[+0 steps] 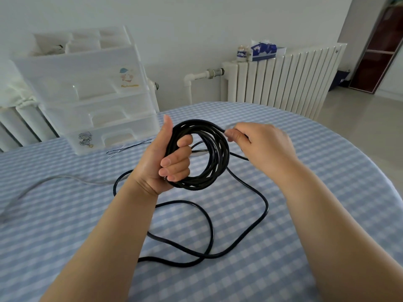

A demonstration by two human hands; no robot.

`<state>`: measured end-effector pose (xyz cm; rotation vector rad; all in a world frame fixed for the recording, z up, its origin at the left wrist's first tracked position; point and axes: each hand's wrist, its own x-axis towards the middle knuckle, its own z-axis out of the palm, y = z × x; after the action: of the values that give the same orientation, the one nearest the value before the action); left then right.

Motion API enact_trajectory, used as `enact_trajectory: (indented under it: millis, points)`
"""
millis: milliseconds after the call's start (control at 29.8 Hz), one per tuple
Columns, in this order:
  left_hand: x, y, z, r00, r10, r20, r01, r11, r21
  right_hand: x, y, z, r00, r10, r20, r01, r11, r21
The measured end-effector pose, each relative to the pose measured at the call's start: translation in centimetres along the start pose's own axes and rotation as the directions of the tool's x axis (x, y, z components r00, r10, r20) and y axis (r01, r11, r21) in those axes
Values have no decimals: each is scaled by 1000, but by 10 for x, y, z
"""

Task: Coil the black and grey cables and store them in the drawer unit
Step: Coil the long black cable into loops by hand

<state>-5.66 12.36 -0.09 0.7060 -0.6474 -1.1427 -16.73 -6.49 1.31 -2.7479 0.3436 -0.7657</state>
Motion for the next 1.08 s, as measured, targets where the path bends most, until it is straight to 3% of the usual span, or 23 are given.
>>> enact_trajectory:
  millis: [101, 336, 504, 605, 739, 907, 974, 1075]
  points:
    - [-1, -2, 0, 997, 27, -70, -25, 999, 32, 0, 3, -1, 992, 1, 123, -14, 994, 107]
    - [2, -4, 2, 999, 18, -42, -18, 1000, -1, 3, 5, 8, 979, 201, 35, -203, 976, 83]
    - [4, 0, -2, 992, 113, 59, -90, 947, -307, 1, 0, 22, 976, 97, 195, -126, 982, 143]
    - [0, 5, 3, 962, 230, -148, -269, 894, -359, 0, 2, 26, 933, 7, 359, -122, 946, 299]
    - [-2, 14, 13, 814, 323, -482, -518, 779, -354, -4, -1, 30, 907, -58, 418, -92, 940, 329]
    - [-8, 26, 6, 572, 330, -751, -741, 600, -301, -11, -13, 25, 897, -112, 427, 55, 988, 144]
    - [-9, 27, 5, 505, 326, -799, -767, 594, -243, -15, -20, 26, 897, -112, 427, 77, 992, 98]
    - [-6, 24, 12, 399, 356, -845, -738, 672, -65, -22, -35, 29, 902, -171, 397, 167, 985, 46]
